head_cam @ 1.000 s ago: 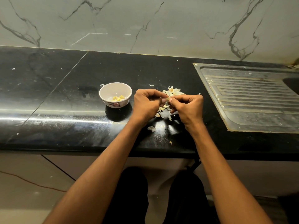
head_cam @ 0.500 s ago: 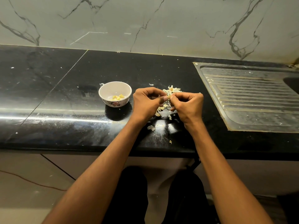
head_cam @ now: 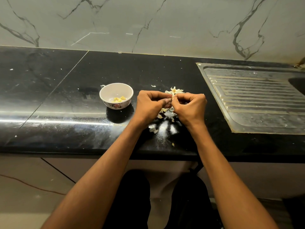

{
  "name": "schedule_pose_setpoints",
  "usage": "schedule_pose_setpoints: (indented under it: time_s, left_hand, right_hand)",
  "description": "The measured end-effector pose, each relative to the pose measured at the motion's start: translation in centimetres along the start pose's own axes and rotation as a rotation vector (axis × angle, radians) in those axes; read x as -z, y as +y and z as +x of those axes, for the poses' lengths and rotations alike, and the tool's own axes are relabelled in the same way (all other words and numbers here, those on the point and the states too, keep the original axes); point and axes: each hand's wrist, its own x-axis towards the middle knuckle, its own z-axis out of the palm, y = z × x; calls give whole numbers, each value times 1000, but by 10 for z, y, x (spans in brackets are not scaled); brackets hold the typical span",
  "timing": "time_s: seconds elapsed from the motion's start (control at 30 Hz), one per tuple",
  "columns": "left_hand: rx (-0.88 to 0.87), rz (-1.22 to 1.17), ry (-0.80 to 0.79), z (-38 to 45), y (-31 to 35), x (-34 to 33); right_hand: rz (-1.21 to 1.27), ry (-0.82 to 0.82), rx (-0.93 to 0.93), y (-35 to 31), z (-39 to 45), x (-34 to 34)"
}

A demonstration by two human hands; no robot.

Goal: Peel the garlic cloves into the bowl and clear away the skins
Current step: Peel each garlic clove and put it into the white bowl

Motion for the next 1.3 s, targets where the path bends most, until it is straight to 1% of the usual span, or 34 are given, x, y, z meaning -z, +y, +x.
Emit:
schedule_pose_setpoints:
  time_s: [0.27,0.5,0.67,0.8,0.93,1.07,1.17,1.3]
  left_hand:
    - [26,-33,-5,0,2,1]
    - [37,-15,-5,-1,4,-1]
    - [29,-2,10,-3,5,0]
    - [22,18,39,-3,5,1]
    - [-37,126,72,-3,3,0]
    - [-127,251,88,-3,1,-1]
    - [-138,269,83,-3,1,-1]
    - [-137,252,90,-2,0,0]
  right_hand:
    - [17,-11,-10,-2,0,1]
    - [33,37,-70,3,4,2]
    - [58,26,-129,4,4,5]
    - [41,-22,-73,5,3,5]
    - [-62,-66,2,4,0,3]
    - [-89,-64,-40,5,1,3]
    - [-105,-63,-75,5,1,3]
    - [-90,-57,-65,4,0,3]
